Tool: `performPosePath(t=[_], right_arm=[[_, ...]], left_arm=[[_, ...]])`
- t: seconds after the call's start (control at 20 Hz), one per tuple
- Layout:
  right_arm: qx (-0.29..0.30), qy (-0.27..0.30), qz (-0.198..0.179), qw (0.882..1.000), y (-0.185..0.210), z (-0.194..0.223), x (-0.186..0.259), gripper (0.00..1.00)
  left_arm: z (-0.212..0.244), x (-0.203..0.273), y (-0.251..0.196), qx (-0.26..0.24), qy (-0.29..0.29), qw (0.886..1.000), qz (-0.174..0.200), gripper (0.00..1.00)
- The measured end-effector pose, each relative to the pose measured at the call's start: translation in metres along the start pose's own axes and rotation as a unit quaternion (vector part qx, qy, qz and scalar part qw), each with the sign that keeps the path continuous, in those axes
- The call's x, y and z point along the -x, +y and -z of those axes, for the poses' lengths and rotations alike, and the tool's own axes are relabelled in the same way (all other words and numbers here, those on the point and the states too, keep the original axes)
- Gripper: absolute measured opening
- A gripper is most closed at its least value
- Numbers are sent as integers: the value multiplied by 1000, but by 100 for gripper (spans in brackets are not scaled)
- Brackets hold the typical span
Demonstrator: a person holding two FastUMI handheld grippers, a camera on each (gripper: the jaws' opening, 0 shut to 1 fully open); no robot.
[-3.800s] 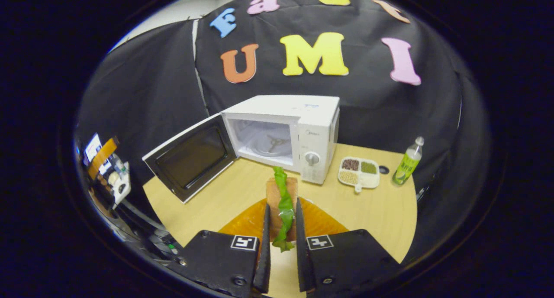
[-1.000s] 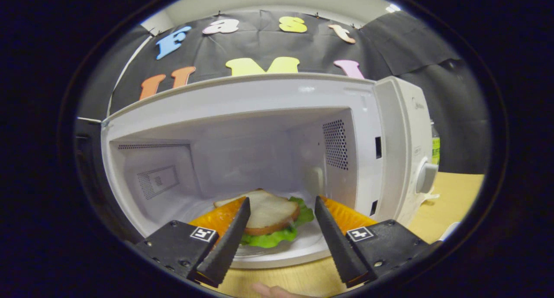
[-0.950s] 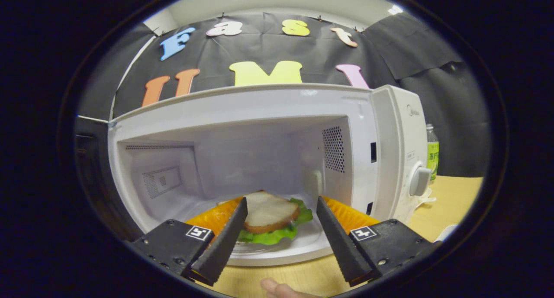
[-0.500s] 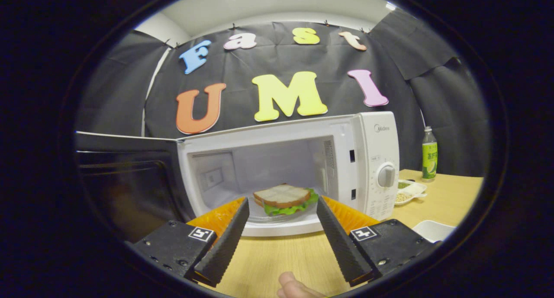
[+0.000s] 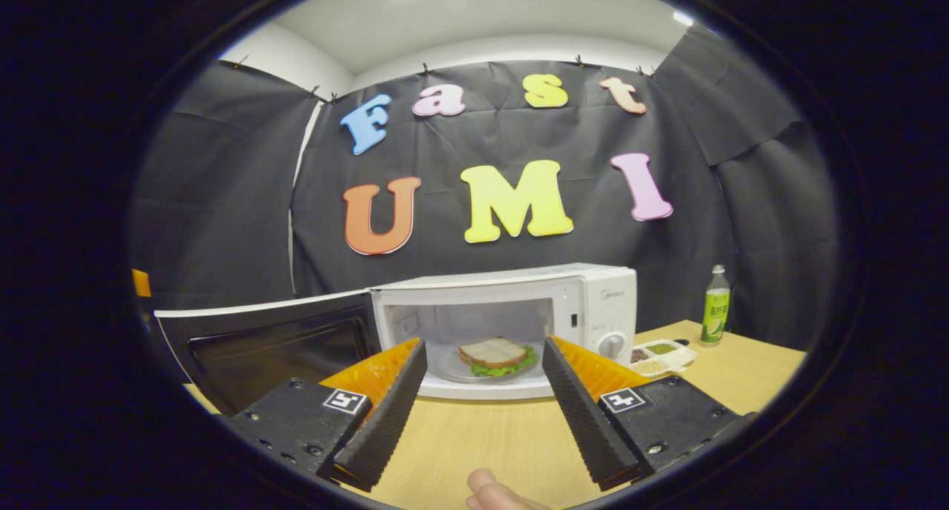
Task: Open the microwave oven with the left hand, put the food in, and close the microwave oven.
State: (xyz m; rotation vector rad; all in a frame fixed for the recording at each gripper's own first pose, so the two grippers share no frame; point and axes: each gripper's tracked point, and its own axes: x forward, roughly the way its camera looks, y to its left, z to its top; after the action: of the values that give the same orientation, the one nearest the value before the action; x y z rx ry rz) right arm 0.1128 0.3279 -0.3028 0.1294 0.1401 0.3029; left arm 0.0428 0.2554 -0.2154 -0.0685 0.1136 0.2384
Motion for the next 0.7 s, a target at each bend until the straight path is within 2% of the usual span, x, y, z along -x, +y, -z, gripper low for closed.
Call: performPosePath(t=[0.05, 0.1, 0.2, 0.25, 0.3, 0.35, 0.4, 0.45, 0.5, 0.55, 0.6, 0.65, 0.7], right_arm=[[3, -2, -4, 1000, -2, -12, 9, 92], [5, -1, -4, 1000, -7, -21, 19, 92], [4, 3, -3, 1000, -23, -40, 39, 92], [-1, 6, -10, 1000, -28, -49, 50, 99], [-2, 11, -23, 1000, -32, -56, 61, 92], [-6, 12, -32, 999, -38, -64, 70, 92], [-6, 11, -34, 999, -48, -73, 80, 92], [-5, 8, -30, 1000, -61, -82, 91, 92], [-2, 6, -19, 1000, -76, -90, 102, 99], [0, 3, -11, 1000, -86, -96, 111, 91], [3, -5, -5, 1000, -95, -105, 122, 92], [6, -15, -3, 1000, -100, -114, 131, 99], [7, -28, -1, 1000, -106, -123, 141, 99]], left_arm=[[3, -2, 4, -2, 4, 1000, -6, 66], [8, -3, 10, -2, 8, 1000, -10, 48], [19, -7, 20, 3, 19, 999, -26, 35], [23, -8, 22, 12, 25, 999, -24, 20], [32, -8, 17, 22, 30, 999, -11, 3], [35, -10, 9, 31, 35, 999, 11, 0], [42, -11, 1, 34, 37, 998, 29, 2], [48, -15, -1, 31, 39, 998, 40, 0], [53, -17, -3, 26, 40, 998, 50, 1], [58, -19, -7, 22, 40, 997, 63, 1], [61, -21, -12, 21, 42, 996, 75, 1], [65, -22, -16, 21, 42, 995, 85, 1], [67, -23, -20, 22, 43, 994, 94, 1]])
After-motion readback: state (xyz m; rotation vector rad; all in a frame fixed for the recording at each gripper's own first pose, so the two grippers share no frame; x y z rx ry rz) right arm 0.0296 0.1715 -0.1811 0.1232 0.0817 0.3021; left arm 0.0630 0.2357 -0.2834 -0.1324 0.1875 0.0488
